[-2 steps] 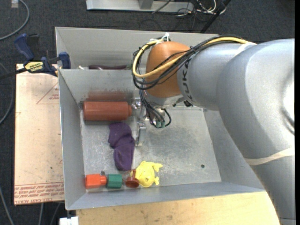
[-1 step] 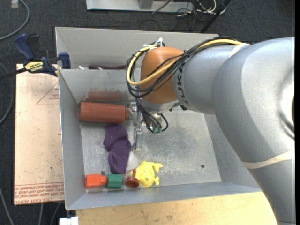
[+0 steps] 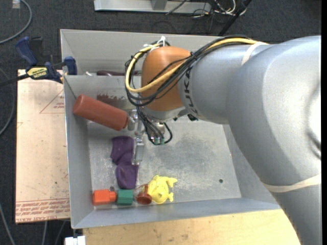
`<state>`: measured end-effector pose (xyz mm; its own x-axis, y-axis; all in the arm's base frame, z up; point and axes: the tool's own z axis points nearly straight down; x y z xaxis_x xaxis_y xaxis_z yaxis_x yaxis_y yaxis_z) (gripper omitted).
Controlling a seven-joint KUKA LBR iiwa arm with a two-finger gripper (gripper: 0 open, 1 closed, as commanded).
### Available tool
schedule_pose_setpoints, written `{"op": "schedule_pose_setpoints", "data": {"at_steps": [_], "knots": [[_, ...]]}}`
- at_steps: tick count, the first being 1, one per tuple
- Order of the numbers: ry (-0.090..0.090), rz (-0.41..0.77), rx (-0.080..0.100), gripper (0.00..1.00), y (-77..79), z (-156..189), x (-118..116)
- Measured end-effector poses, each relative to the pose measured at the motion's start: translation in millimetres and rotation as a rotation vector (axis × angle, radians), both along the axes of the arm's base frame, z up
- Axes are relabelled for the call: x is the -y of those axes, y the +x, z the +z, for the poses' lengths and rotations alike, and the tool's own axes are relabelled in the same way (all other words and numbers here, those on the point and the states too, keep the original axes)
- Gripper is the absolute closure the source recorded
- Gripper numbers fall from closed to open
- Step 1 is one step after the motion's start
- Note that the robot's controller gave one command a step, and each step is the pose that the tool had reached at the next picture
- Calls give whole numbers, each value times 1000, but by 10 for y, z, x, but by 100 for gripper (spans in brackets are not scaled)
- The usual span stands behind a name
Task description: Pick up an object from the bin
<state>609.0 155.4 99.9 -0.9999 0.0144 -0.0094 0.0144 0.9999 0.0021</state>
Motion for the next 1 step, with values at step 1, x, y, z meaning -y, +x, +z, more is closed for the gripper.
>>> {"op": "schedule_pose_setpoints", "data": {"at_steps": [1], "knots": [[-5, 25, 3, 0, 47, 227, -80]]}}
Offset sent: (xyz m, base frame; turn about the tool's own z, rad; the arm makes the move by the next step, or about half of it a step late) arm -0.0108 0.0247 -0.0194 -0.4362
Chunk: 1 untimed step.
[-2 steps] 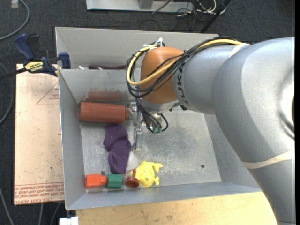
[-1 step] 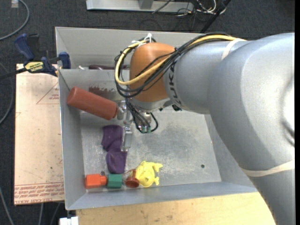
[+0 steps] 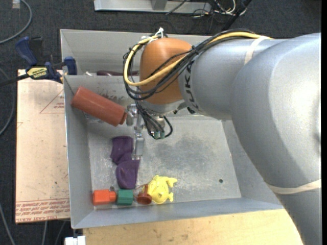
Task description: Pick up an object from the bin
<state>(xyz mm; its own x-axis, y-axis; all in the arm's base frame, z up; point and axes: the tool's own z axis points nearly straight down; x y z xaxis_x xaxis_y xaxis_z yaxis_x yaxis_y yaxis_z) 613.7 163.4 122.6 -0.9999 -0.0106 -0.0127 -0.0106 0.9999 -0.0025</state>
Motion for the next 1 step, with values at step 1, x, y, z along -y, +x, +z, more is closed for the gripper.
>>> {"op": "schedule_pose_setpoints", "data": {"at_steps": [1], "knots": [[1, 411, -2, 100, -152, -423, -175]]}}
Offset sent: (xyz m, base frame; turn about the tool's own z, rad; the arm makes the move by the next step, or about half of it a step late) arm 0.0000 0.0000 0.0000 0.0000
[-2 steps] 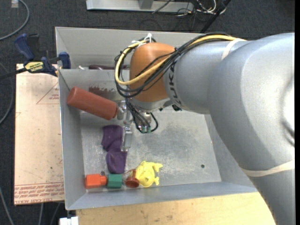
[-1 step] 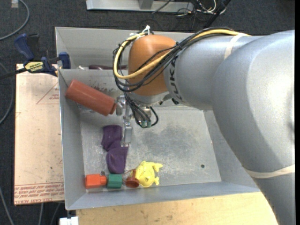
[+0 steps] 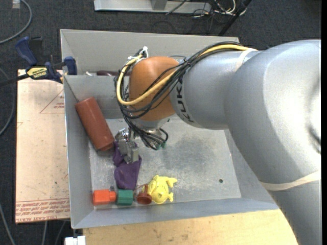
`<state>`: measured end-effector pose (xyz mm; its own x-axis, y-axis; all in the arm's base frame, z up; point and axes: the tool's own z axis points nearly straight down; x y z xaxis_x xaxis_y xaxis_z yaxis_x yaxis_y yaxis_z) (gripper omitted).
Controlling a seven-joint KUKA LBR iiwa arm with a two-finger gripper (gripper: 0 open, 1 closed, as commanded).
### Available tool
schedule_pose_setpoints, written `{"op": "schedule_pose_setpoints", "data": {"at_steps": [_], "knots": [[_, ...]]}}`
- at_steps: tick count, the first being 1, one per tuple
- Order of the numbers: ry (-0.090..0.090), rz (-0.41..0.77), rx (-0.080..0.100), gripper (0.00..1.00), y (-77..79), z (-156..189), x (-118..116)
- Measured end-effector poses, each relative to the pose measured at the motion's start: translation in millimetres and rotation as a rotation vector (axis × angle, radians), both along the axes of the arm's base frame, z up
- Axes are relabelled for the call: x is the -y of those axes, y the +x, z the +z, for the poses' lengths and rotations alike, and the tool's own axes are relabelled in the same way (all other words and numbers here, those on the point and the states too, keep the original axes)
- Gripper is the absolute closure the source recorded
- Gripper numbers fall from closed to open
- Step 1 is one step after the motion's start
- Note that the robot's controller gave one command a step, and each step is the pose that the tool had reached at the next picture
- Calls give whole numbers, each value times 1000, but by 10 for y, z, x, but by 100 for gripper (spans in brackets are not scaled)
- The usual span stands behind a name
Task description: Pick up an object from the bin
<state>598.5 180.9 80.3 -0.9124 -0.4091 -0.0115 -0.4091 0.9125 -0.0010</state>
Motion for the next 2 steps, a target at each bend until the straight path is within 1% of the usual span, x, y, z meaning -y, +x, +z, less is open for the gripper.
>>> {"op": "schedule_pose_setpoints", "data": {"at_steps": [1, 2], "knots": [[0, 0, 0, 100, 0, 0, 0], [-2, 1, -6, 100, -43, 431, 30]]}}
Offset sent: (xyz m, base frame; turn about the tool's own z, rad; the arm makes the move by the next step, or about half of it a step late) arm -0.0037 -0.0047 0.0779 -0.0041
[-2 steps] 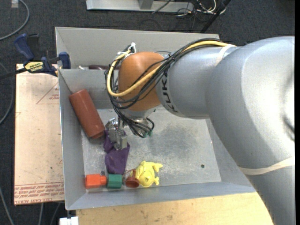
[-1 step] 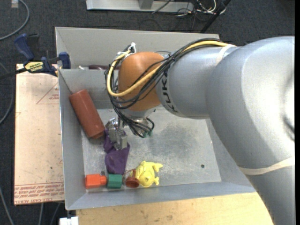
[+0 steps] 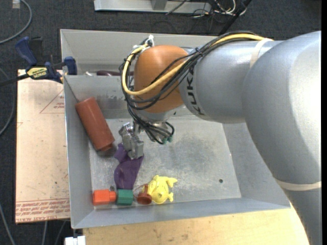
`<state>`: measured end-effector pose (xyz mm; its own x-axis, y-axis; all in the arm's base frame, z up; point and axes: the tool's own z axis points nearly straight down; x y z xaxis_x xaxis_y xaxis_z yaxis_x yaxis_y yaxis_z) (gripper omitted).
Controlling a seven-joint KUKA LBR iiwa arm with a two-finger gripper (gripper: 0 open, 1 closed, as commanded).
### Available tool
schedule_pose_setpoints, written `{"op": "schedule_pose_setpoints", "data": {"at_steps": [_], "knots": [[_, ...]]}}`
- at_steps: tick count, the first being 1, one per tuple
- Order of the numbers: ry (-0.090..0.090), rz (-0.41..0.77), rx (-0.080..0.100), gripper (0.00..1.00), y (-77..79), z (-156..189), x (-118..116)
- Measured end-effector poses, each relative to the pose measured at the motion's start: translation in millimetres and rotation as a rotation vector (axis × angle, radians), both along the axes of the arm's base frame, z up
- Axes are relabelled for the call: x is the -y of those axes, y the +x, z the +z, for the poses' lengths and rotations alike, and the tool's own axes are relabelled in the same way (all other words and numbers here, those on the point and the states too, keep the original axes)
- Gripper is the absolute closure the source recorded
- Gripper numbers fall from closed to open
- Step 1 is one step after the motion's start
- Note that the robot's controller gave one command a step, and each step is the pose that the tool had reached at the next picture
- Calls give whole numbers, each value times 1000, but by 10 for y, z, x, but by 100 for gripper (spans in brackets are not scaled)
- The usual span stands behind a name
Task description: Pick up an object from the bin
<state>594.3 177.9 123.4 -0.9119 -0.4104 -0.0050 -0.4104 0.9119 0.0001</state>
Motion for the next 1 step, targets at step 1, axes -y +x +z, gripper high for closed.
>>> {"op": "schedule_pose_setpoints", "data": {"at_steps": [1], "knots": [[2, 35, 6, 100, 2, 701, -42]]}}
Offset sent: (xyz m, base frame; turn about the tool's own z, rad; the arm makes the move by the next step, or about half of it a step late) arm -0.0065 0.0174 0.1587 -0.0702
